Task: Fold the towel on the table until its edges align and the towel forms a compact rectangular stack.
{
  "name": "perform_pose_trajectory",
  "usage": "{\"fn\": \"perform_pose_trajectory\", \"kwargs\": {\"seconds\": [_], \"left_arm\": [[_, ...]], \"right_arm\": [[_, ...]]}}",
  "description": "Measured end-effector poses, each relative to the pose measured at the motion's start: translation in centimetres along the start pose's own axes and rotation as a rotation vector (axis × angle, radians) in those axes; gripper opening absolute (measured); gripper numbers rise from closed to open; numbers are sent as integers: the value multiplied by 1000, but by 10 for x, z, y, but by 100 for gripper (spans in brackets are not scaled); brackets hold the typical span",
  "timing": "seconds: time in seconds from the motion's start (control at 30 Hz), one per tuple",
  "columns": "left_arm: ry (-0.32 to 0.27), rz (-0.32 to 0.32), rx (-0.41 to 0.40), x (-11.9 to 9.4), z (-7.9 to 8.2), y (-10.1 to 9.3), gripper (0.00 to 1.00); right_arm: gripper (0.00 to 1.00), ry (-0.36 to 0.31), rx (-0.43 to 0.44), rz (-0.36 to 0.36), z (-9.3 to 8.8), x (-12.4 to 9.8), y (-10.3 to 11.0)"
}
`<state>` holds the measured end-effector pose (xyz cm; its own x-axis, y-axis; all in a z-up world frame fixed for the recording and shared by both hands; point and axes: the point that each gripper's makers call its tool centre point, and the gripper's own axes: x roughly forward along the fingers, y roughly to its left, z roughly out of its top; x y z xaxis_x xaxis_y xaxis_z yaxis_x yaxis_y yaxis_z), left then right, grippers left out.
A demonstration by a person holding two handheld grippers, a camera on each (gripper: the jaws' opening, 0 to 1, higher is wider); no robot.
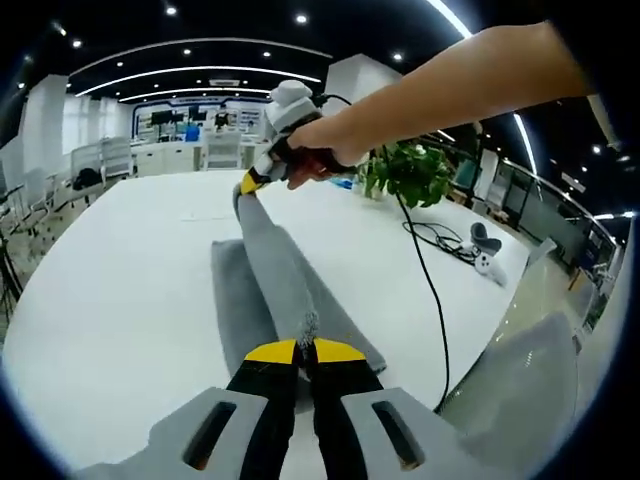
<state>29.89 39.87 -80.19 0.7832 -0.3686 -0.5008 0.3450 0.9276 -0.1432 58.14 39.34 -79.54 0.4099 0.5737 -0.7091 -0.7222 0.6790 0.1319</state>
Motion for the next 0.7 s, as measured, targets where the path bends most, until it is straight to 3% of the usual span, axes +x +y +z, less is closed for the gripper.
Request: {"fn": "perform_pose_trajectory", "kwargs": {"seconds": [0.23,0.47,0.7], "left_arm": [[43,13,-5,2,-11,5,4],[48,8,2,0,-13,4,4],[78,18,-11,3,-24,17,4]], "right_arm": [[1,9,-5,10,-5,13,5],[1,20,-7,12,-5,17,7],[1,25,-20,-4,-9,25,11]]}}
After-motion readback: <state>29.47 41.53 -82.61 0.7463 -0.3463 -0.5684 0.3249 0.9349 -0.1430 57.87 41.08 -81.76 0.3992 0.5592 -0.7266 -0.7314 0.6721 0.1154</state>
